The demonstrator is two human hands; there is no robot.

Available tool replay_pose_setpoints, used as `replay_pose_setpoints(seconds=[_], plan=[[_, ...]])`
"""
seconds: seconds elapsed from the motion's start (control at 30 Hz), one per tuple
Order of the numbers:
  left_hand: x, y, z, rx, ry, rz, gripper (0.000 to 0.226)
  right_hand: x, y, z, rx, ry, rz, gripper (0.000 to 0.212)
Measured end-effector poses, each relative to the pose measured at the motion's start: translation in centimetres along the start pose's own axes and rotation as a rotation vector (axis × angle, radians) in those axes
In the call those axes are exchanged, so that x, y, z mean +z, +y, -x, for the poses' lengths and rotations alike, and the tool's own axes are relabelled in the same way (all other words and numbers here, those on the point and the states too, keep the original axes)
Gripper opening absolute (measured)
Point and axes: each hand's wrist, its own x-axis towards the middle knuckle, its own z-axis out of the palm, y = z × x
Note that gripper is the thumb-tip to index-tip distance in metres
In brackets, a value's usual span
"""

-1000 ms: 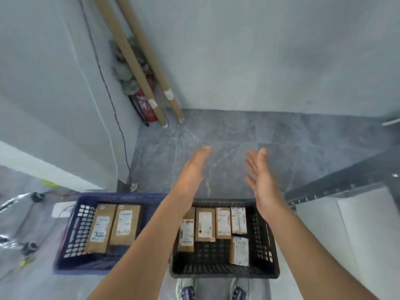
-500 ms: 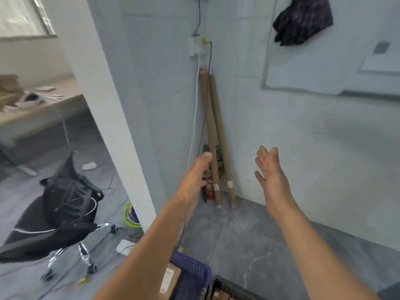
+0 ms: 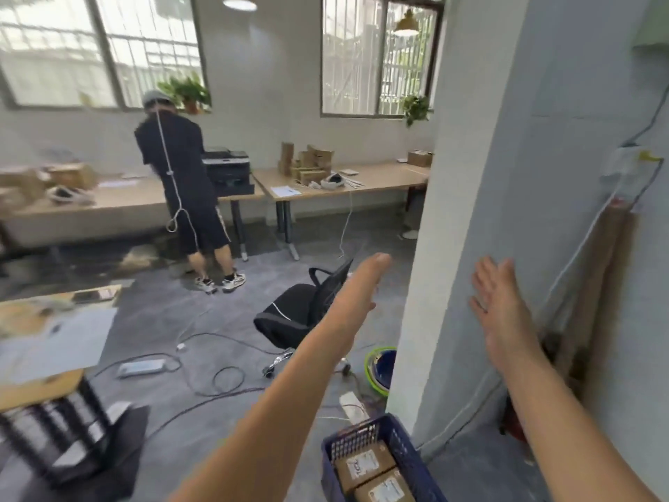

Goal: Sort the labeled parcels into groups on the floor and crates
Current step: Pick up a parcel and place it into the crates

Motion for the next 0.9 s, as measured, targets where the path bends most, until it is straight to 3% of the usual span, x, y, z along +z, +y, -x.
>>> replay_pose_setpoints(seconds=[0.1,0.23,0.53,0.67,0.77,0.9], plan=[[-6.8,0.4,2.2,-0.034,0.123,0.042,0.04,7.6,-0.1,0.8,-0.005,-0.149,-0.007,0.108],[-16.7,0.2,5.9,0.038,0.29,0.012,0.069,18.6,0.5,2.8,-0.004,-0.299,-0.005,0.094],[-37.8,-0.2,19.7,0.081,0.562,0.011,0.044,42.8,2.0,13.2,0.056,-0.633,-0.053,0.093],[-45.2,-0.9,26.8,0.089,0.726,0.049,0.07,52.1,2.8,18.6,0.078,-0.805,-0.053,0.089],[-50.0,-2.0,31.6,0.079,0.84,0.088,0.051,58.6,3.4,22.3,0.115,-0.918,-0.074,0.08],[-55.3,-3.5,37.4,0.05,1.019,0.125,0.045,66.5,4.1,27.6,0.138,-1.067,-0.08,0.086]])
